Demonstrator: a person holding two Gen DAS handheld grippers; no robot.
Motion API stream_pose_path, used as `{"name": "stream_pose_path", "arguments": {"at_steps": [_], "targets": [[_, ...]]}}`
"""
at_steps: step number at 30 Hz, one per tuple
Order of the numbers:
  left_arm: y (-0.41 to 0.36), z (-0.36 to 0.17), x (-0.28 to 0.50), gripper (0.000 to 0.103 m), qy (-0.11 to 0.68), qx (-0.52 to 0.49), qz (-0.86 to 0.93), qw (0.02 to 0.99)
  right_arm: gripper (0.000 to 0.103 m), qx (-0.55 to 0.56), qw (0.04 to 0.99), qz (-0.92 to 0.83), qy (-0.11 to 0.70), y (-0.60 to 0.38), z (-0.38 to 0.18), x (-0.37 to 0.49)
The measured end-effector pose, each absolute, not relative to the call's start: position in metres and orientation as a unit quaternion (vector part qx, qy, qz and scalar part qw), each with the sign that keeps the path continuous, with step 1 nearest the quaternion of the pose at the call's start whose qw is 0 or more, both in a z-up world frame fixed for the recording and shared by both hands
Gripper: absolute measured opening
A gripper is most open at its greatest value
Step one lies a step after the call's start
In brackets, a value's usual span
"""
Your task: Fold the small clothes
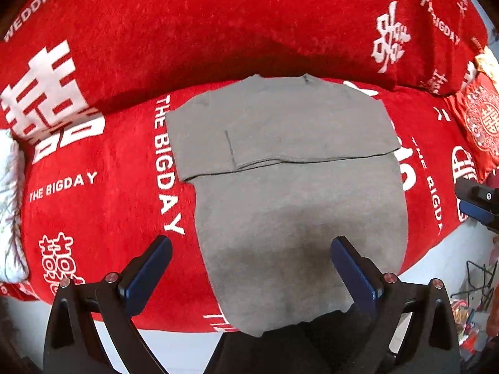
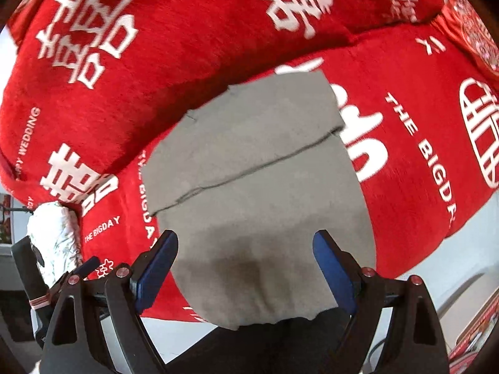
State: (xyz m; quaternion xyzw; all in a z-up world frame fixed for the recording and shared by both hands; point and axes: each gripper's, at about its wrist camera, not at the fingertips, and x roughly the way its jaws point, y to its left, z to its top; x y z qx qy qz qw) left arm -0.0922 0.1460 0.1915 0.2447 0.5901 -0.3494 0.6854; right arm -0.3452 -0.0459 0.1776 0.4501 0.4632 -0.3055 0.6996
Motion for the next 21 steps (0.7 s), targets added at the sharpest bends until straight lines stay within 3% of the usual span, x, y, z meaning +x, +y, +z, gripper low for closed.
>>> {"name": "stream_pose_path", "arguments": {"at_steps": [21], "targets": [[0.104, 0.157, -0.11, 0.102, 0.633, 0.224, -0.278, 0.687, 0.09, 0.475, 0.672, -0.259, 0.506, -0.118, 0.144, -0.364]]}}
